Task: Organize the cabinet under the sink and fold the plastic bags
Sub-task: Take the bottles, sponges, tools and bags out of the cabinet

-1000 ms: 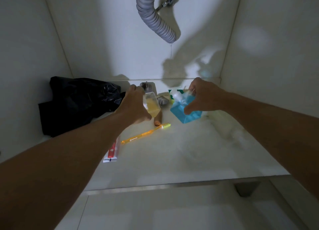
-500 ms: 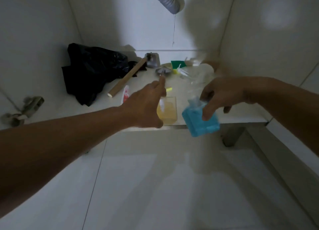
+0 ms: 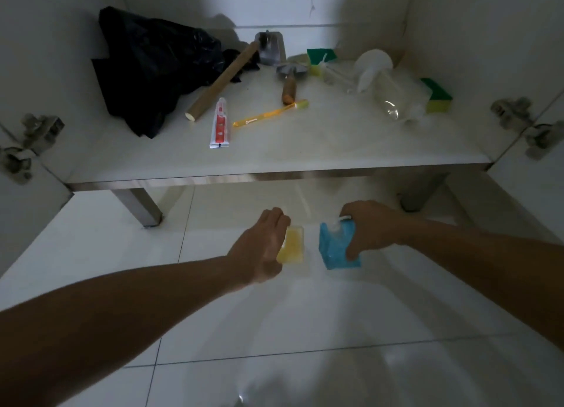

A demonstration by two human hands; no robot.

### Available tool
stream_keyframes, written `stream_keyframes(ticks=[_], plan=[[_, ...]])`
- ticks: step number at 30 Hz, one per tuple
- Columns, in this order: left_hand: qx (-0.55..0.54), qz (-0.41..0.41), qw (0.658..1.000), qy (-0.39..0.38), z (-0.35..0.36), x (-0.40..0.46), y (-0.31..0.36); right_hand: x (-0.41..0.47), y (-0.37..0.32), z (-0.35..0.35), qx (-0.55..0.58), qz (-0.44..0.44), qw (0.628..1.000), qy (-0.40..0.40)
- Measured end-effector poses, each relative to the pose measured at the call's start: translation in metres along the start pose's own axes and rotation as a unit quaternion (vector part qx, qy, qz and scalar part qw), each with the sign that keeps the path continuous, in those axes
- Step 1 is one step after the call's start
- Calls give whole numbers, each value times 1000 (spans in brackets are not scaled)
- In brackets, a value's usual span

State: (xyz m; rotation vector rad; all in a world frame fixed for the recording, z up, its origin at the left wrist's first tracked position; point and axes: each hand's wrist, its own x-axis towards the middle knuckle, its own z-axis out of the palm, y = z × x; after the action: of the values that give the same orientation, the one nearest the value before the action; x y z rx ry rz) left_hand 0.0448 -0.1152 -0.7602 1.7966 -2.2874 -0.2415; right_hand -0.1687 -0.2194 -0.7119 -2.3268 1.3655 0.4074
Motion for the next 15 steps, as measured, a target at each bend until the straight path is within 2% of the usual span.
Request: stream_keyframes(ticks=[4,9,15], plan=[[31,18,999,-1,30,-1,-15,18,5,29,57,-9,998,38],[48,49,997,20,47,-4,-28,39,4,56,131,-1,990,46],[21,21,999,45,68,-22,-31,50,4,75,181,-1,982,46]])
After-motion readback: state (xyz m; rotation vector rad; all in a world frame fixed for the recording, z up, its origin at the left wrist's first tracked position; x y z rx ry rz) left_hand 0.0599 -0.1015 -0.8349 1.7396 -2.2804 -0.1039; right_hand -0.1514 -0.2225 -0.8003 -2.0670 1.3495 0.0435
